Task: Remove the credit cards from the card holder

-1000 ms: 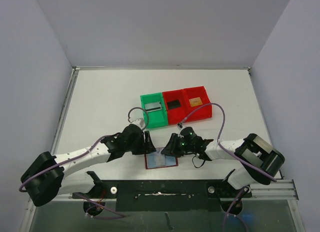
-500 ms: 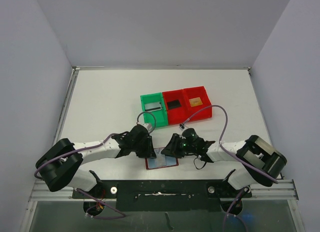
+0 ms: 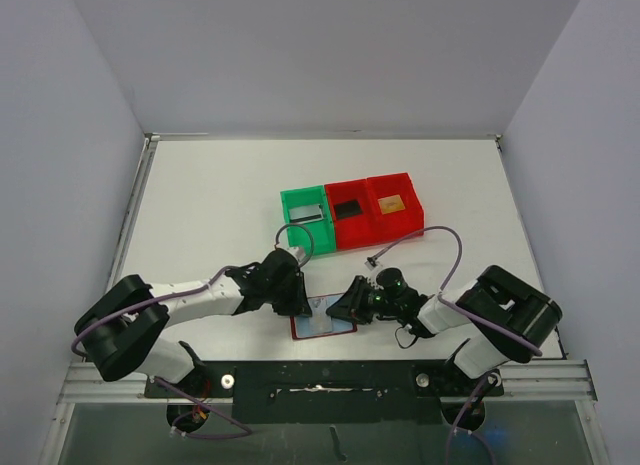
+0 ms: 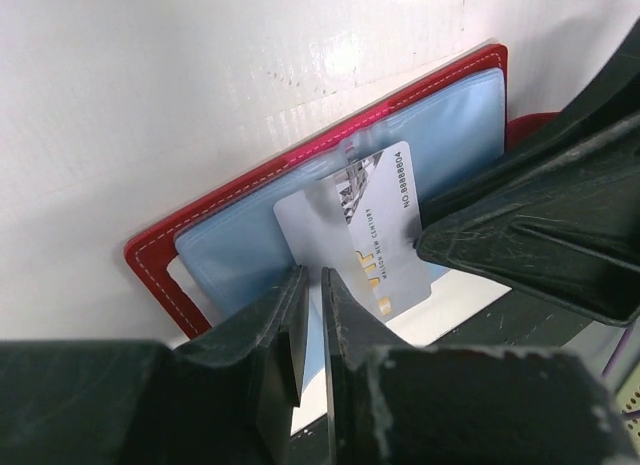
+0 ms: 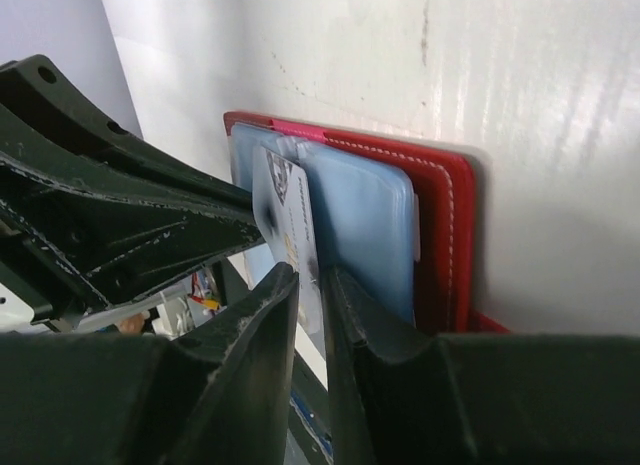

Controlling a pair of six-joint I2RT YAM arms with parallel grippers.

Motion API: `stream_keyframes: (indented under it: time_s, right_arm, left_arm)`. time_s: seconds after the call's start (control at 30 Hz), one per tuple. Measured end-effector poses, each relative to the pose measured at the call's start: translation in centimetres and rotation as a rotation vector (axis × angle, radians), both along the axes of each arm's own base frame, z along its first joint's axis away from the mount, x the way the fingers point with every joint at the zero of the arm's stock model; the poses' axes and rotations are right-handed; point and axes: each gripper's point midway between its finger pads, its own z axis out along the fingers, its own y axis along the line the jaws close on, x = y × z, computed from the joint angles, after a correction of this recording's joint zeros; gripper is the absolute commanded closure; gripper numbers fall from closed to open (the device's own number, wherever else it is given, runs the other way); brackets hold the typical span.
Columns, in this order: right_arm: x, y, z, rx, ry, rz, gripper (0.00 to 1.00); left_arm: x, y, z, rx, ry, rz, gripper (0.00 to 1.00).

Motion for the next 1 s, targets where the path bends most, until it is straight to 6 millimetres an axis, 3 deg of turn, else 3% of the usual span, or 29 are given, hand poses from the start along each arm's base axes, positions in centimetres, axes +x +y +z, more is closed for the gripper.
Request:
stream_keyframes:
  time_s: [0.57, 0.83, 1.0]
  right_arm:
    - [0.6, 1.3, 0.9, 0.044, -0.025, 0.025, 0.99]
    - [1.1, 0.5, 1.8, 0.014, -0.059, -0.011, 0.89]
    - [0.8, 0.5, 0.9, -0.005, -0.042, 0.002, 0.83]
  left_arm:
    - [0.0, -0.1, 0.0, 0.007, -0.003, -0.016, 0.89]
    - [0.0, -0.1, 0.0, 0.006, -0.008, -0.024, 0.89]
    - [0.0, -0.1, 0.0, 0.007, -0.015, -0.034, 0.89]
